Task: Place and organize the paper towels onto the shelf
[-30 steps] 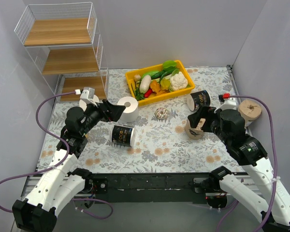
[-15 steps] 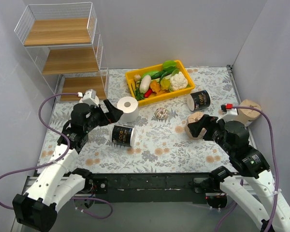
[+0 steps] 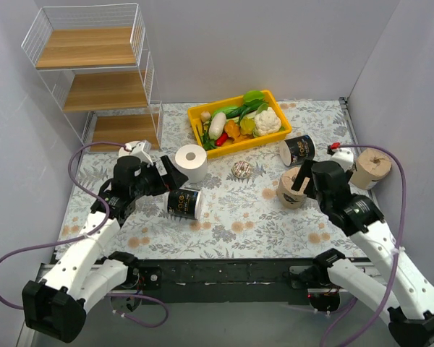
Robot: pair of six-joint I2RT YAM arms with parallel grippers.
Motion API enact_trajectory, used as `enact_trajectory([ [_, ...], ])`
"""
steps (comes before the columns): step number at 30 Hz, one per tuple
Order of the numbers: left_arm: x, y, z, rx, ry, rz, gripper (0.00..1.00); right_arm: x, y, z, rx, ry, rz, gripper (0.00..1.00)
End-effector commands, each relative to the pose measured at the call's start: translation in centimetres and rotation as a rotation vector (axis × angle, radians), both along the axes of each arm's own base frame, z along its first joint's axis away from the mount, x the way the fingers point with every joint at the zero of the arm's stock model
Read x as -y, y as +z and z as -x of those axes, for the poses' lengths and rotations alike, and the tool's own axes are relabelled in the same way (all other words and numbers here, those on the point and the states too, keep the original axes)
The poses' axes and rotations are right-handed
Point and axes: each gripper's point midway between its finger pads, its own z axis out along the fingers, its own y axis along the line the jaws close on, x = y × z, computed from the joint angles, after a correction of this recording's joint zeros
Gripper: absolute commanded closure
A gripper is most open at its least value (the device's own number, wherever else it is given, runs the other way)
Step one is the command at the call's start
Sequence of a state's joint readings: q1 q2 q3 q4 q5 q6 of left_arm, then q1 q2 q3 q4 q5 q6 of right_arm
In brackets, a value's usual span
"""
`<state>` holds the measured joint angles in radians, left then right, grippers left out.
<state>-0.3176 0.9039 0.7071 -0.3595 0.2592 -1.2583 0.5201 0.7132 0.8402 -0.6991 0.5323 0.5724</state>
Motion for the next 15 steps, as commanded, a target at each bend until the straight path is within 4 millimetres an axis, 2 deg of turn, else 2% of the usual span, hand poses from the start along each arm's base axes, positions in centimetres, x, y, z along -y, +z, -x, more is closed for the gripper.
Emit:
enact_trajectory([
  [1,-2.1,0.9,0.1,0.087,0.073,-0.072,0.02,3.4,0.3,-1.5,-0.026,-0.169,0.158,0.10],
  [3,-2.2,2.2,0.3,0.131,0.072,-0.058,0.02,3.3,0.0,-2.4,-0.011,-0.146,0.145,0.17],
  [4,-2.1,2.7,0.3,0.157,0.070,-0.049,0.02,2.3,-0.2,-2.8,-0.018,-0.089,0.109,0.19],
  [7,-2.4,3.4,0.3,0.185,0.083,-0.046,0.02,2.9,-1.0,-3.9,-0.054,-0.087,0.080,0.23],
  [9,-2.5,3.4,0.5,0.185,0.085,-0.047,0.02,3.9,-1.8,-4.3,-0.077,-0.120,0.078,0.25],
  [15,-2.2,3.8,0.9,0.198,0.065,-0.031,0.02,2.8,-3.7,-5.4,-0.106,-0.029,0.024,0.30],
])
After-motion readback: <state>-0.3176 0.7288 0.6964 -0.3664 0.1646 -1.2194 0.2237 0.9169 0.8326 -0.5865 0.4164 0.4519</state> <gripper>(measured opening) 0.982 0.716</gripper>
